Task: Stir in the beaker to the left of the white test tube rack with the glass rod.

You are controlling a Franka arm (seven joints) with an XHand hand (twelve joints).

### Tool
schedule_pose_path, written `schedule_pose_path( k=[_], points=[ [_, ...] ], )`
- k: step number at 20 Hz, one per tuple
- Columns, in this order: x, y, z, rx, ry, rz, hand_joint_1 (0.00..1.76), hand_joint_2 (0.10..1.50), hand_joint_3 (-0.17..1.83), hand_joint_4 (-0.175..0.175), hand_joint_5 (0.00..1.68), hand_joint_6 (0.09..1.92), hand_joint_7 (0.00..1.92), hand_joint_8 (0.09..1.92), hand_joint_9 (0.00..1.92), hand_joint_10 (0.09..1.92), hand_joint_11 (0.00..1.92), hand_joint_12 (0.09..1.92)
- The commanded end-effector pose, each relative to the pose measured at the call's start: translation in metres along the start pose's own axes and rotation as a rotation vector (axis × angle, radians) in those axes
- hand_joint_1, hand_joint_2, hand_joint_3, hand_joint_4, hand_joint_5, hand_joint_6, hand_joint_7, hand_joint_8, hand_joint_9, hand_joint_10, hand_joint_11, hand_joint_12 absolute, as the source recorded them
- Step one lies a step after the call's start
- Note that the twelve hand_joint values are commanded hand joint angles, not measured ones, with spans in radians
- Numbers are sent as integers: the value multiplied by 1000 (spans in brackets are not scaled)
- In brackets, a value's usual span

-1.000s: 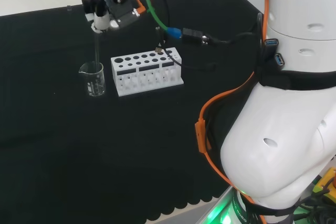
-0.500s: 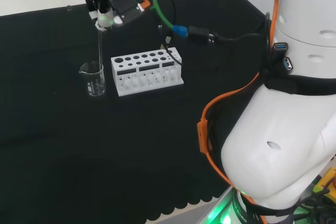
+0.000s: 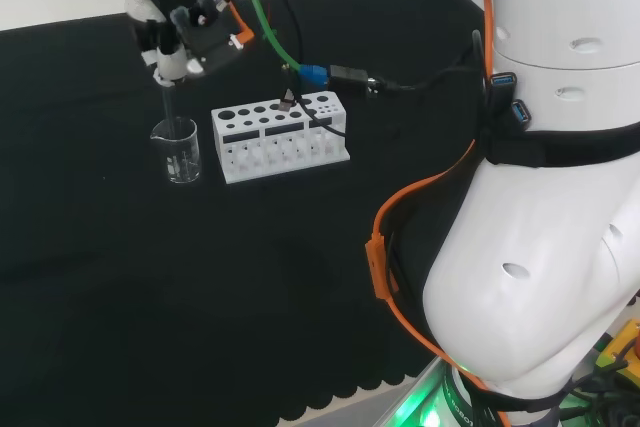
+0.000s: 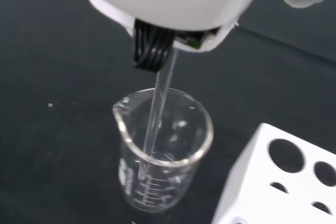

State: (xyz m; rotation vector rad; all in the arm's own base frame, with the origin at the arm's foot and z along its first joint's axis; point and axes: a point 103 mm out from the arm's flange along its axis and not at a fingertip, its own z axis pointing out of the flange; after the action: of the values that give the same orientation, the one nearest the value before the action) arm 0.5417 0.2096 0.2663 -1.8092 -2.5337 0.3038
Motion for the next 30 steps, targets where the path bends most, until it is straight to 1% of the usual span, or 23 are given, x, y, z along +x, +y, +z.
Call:
schedule_pose_path(
  k=[1,3,6,8,10,11,12,14,17,18,19,22,24,27,28,30],
  points=[
    [-6,-6,-12,-71,29,-29,1334,500,917,-175,1192,791,1482,572,1774,154,1695,381],
    [-3,-2,-13,-57,20,-26,1334,500,917,-175,1192,791,1482,572,1775,153,1695,380],
    [5,13,-18,-52,22,-19,1334,500,917,-175,1192,791,1482,571,1775,152,1695,380],
    [1,15,-21,-61,22,-9,1334,500,917,-175,1192,791,1482,570,1775,151,1695,379],
    [-5,12,-22,-69,19,-2,1334,500,917,-175,1192,791,1483,570,1775,150,1695,379],
    [-20,3,-19,-84,34,6,1334,500,917,-175,1192,791,1483,570,1776,150,1695,379],
    [-25,-1,-19,-83,34,5,1334,500,917,-175,1193,791,1483,570,1776,150,1695,379],
    [-21,2,-20,-73,21,3,1334,500,917,-175,1193,791,1483,569,1776,149,1695,379],
    [-8,6,-25,-78,17,0,1334,500,917,-175,1193,791,1483,569,1777,148,1695,378],
    [-24,-5,-23,-91,40,7,1334,500,917,-175,1193,791,1483,569,1777,148,1695,378],
    [-30,-9,-22,-92,40,6,1334,500,916,-175,1193,791,1483,569,1777,147,1696,378],
    [-26,-5,-24,-81,20,3,1334,500,916,-175,1193,790,1484,568,1777,146,1696,377],
    [-34,-12,-24,-95,37,7,1334,500,916,-175,1193,790,1484,568,1778,145,1696,377],
    [-29,-10,-26,-86,20,4,1334,501,916,-175,1193,790,1484,568,1779,144,1696,376],
    [-33,-13,-25,-98,35,9,1334,501,916,-175,1193,790,1484,568,1779,143,1696,376],
    [-34,-16,-25,-101,37,8,1334,501,915,-175,1193,789,1484,567,1779,142,1696,376]
  ],
)
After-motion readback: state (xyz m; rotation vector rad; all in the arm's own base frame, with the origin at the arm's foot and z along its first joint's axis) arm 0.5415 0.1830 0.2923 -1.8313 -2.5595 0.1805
